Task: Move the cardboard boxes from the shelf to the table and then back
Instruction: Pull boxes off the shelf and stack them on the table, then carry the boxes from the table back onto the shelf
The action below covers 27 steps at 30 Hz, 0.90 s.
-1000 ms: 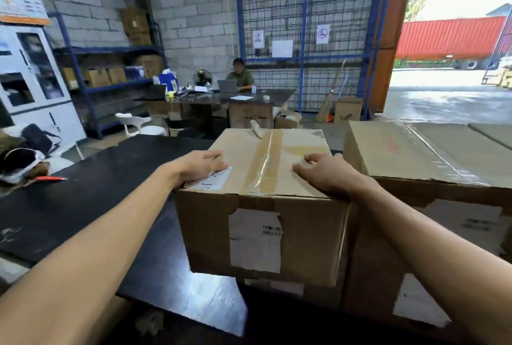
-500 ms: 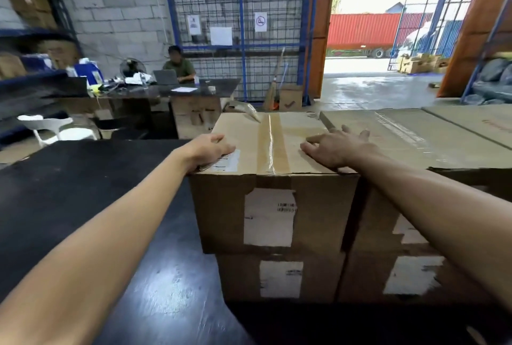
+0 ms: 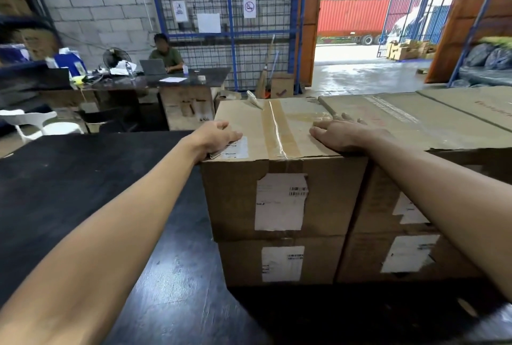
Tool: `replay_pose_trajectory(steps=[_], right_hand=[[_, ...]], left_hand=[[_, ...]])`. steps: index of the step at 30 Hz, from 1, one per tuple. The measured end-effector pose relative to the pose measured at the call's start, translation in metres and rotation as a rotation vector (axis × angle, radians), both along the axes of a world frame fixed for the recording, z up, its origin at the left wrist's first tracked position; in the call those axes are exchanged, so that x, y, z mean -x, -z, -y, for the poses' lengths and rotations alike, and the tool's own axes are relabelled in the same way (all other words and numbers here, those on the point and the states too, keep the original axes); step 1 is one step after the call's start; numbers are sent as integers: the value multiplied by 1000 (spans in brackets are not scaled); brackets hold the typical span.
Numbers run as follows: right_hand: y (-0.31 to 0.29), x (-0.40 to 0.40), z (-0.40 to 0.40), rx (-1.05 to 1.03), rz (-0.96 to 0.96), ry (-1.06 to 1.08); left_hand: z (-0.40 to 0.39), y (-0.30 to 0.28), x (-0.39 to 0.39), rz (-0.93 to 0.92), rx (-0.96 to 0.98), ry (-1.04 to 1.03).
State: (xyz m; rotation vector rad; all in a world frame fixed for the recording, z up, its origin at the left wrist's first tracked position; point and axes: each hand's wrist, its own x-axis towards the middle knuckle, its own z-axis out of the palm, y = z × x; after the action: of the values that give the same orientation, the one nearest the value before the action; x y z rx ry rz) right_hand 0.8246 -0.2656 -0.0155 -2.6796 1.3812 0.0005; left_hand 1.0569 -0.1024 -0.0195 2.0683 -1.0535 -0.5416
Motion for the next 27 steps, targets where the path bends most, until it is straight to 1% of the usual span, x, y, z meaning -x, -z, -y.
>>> replay_pose_trajectory(steps=[6, 10, 11, 12, 14, 15, 16, 17, 20, 23, 27], right_hand=[[-1, -3, 2, 1, -3, 6], [1, -1, -3, 83, 91, 15], [0, -1, -5, 95, 131, 25], [-1, -1, -6, 91, 171, 25], [-5, 4, -8, 52, 242, 10], [-7, 10, -9, 37, 277, -3], [-10, 17, -10, 32, 314, -15], [-12, 27, -11, 43, 355, -22], [-15, 72, -8, 101, 472, -1], [-15, 135, 6, 176, 540, 70], [-11, 237, 33, 221, 553, 220]], left_hand=[[1, 0, -5, -12, -2, 21], [1, 3, -7, 50, -13, 26], [2, 2, -6, 97, -28, 15], [3, 0, -3, 185, -58, -6], [5, -7, 10, 467, -124, -37], [9, -10, 20, 576, -105, -33], [14, -14, 33, 622, -44, -4], [20, -17, 48, 616, 37, 44], [41, -26, 109, 462, 230, 202], [67, -36, 174, 334, 320, 352], [105, -40, 261, 293, 360, 478]])
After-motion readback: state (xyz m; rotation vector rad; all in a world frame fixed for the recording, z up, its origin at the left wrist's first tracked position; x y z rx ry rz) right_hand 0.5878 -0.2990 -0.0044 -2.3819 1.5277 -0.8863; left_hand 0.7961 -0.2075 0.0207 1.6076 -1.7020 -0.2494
